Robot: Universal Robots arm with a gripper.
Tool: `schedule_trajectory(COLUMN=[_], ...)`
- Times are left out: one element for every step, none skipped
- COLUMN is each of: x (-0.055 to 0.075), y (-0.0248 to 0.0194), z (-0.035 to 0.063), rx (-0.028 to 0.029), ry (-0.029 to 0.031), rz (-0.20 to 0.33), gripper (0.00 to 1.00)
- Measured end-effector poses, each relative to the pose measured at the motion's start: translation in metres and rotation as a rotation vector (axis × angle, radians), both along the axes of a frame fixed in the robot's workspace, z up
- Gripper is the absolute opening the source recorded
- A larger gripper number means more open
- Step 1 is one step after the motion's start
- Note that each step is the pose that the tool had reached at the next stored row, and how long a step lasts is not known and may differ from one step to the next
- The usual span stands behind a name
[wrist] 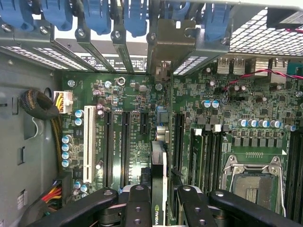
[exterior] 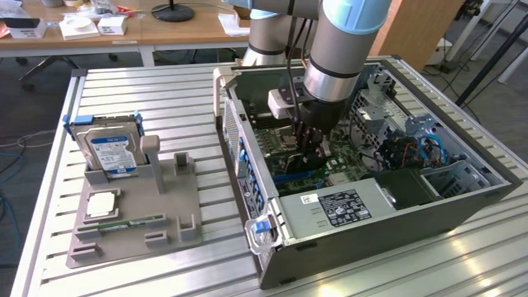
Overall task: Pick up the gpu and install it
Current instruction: 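Insert the gpu into the slot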
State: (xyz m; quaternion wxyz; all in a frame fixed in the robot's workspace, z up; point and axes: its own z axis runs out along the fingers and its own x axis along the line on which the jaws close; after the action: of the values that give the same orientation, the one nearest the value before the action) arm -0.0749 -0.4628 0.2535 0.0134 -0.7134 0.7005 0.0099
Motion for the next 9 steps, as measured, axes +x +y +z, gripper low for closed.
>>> schedule_trajectory(x=[0.0,0.0,0.0001,0.0,0.0,0.0,0.0,0.0,0.0], y=[0.0,0.0,0.0001,0.0001,0.0,0.0,0.0,0.0,0.0], z=[0.0,-0.0001,-0.001,-0.0017,-0.0017,-0.0016,-0.0016,-0.0016,-0.0016], rx=[0.0,0.0,0.0006,0.0005,0.0002,0.0001,0.0,0.0001,0.0001], ry=[0.0,0.0,-0.0003,-0.0002,-0.0001,0.0,0.0,0.0,0.0], rz=[0.0,0.0,0.0,0.0,0.0,0.0,0.0,0.0,0.0], gripper=[0.26,0.26,0.26,0.26,0.26,0.26,0.26,0.26,0.26])
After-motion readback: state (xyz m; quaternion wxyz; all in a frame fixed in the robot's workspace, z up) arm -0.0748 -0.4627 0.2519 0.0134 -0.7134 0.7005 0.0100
